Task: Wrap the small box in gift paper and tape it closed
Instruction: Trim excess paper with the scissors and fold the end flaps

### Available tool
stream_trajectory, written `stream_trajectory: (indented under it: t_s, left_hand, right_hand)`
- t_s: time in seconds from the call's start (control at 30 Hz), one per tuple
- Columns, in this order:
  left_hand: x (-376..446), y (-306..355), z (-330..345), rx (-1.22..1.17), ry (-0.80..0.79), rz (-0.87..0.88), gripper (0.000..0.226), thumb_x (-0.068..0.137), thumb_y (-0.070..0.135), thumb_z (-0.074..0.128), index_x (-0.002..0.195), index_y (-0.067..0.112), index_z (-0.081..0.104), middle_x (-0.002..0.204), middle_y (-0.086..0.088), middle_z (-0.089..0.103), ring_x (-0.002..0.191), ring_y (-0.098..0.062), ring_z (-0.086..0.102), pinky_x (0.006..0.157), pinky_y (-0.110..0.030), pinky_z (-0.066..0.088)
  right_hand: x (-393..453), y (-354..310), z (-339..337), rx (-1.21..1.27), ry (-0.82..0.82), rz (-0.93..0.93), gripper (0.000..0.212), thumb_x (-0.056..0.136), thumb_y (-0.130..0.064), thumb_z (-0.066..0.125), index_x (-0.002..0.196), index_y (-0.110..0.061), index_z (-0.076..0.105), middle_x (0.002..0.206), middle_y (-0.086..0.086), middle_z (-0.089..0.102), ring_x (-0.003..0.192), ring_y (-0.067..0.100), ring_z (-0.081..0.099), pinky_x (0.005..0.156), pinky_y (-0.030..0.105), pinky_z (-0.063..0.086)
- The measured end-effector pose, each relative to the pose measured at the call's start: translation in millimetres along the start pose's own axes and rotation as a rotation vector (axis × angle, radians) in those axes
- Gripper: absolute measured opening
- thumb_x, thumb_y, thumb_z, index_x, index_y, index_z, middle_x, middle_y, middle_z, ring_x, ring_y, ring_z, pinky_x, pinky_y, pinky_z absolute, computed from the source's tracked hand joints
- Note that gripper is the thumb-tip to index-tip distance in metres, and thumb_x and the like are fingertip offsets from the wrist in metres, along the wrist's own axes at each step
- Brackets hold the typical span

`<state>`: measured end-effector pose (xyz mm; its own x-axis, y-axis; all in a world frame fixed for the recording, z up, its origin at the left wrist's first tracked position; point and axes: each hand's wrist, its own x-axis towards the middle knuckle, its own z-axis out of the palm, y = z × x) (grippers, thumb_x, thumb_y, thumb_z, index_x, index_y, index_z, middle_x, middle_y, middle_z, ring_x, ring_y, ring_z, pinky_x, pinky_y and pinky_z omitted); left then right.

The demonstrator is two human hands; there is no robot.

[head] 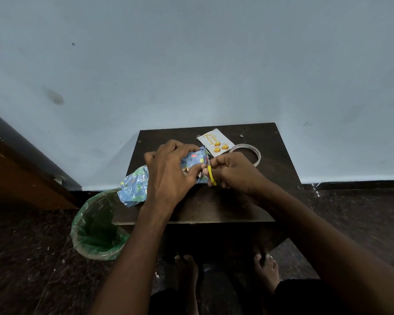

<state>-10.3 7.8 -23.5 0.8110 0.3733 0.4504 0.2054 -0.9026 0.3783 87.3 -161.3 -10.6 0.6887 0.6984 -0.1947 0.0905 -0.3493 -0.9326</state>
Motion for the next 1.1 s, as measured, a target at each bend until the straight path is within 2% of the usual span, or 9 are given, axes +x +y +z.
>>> stream_trajectory:
  t_s: [0.17,0.23,0.3,0.37,0.43,0.6,0.73,0.97,1.1]
  left_hand:
    - [-0.9,0.9,-2.1,-0.012,0.008,-0.013,0.036,0.08,0.048,0.087,0.113,0.04,0.074,0.111,0.013,0.063,0.106,-0.012,0.062,0.089,-0.035,0.023]
    - [-0.8,0.8,-1.8,-0.015,0.007,-0.021,0.034,0.081,0.047,0.086,0.112,0.04,0.073,0.111,0.014,0.063,0.106,-0.012,0.061,0.089,-0.035,0.023]
    - [-0.5,1.0,-0.8,-0.01,0.007,-0.032,0.032,0.083,0.045,0.084,0.112,0.04,0.073,0.111,0.014,0.062,0.106,-0.012,0.061,0.089,-0.033,0.02]
    - [-0.2,1.8,0.0,-0.005,0.005,-0.049,0.031,0.084,0.041,0.083,0.114,0.04,0.072,0.112,0.014,0.061,0.107,-0.012,0.061,0.088,-0.032,0.018]
    - [-0.3,2.8,0.2,-0.001,0.001,-0.067,0.032,0.085,0.038,0.082,0.115,0.039,0.072,0.114,0.014,0.061,0.109,-0.013,0.06,0.089,-0.031,0.017]
    - [0.5,3.6,-0.2,0.008,-0.015,-0.09,0.033,0.089,0.035,0.079,0.122,0.037,0.072,0.119,0.01,0.063,0.114,-0.015,0.06,0.09,-0.03,0.017]
    - [2.0,3.2,2.6,-0.006,-0.008,-0.108,0.032,0.095,0.034,0.075,0.127,0.033,0.073,0.123,0.007,0.065,0.117,-0.018,0.061,0.093,-0.032,0.02]
    - [3.8,7.2,3.7,-0.019,0.004,-0.091,0.032,0.096,0.026,0.072,0.129,0.028,0.073,0.124,0.004,0.065,0.119,-0.021,0.06,0.099,-0.039,0.031]
    - [3.6,8.6,4.1,-0.025,0.017,-0.054,0.027,0.095,0.024,0.072,0.121,0.029,0.075,0.12,0.006,0.065,0.114,-0.019,0.061,0.096,-0.032,0.024]
  right_hand:
    - [3.6,2.1,-7.3,-0.109,0.057,0.023,0.015,0.093,-0.021,0.076,0.089,-0.007,0.081,0.075,0.008,0.078,0.061,0.019,0.06,0.059,0.028,0.051]
    - [4.5,5.2,-14.3,-0.283,0.021,0.049,0.013,0.091,-0.019,0.076,0.085,-0.008,0.081,0.074,0.008,0.077,0.062,0.02,0.065,0.066,0.036,0.059]
    - [2.3,7.3,-18.2,-0.5,0.017,0.073,0.008,0.087,-0.019,0.078,0.085,-0.013,0.082,0.077,0.006,0.078,0.071,0.02,0.071,0.071,0.037,0.061]
    - [-1.9,6.5,-19.3,-0.625,0.064,0.083,0.007,0.086,-0.022,0.081,0.09,-0.017,0.083,0.082,0.002,0.078,0.077,0.019,0.069,0.061,0.025,0.051]
    - [-4.6,4.7,-17.8,-0.731,0.127,0.068,0.008,0.085,-0.023,0.08,0.093,-0.02,0.083,0.082,0.002,0.074,0.083,0.02,0.067,0.057,0.021,0.039]
    - [-8.2,3.4,-9.5,-1.028,0.19,0.035,0.018,0.095,-0.015,0.068,0.112,-0.011,0.072,0.105,0.013,0.069,0.1,0.035,0.067,0.07,0.036,0.048]
    - [-12.6,0.5,-7.5,-1.201,0.161,0.016,0.023,0.098,-0.005,0.06,0.119,-0.011,0.069,0.113,0.013,0.068,0.107,0.035,0.066,0.072,0.04,0.05]
    - [-15.2,2.1,-13.5,-1.38,0.113,-0.079,0.031,0.105,-0.016,0.055,0.135,-0.019,0.065,0.132,0.009,0.06,0.127,0.03,0.054,0.082,0.037,0.047]
    - [-12.7,2.2,-15.8,-1.331,0.124,-0.031,0.03,0.103,-0.017,0.061,0.132,-0.019,0.068,0.124,0.009,0.066,0.121,0.031,0.059,0.086,0.04,0.051]
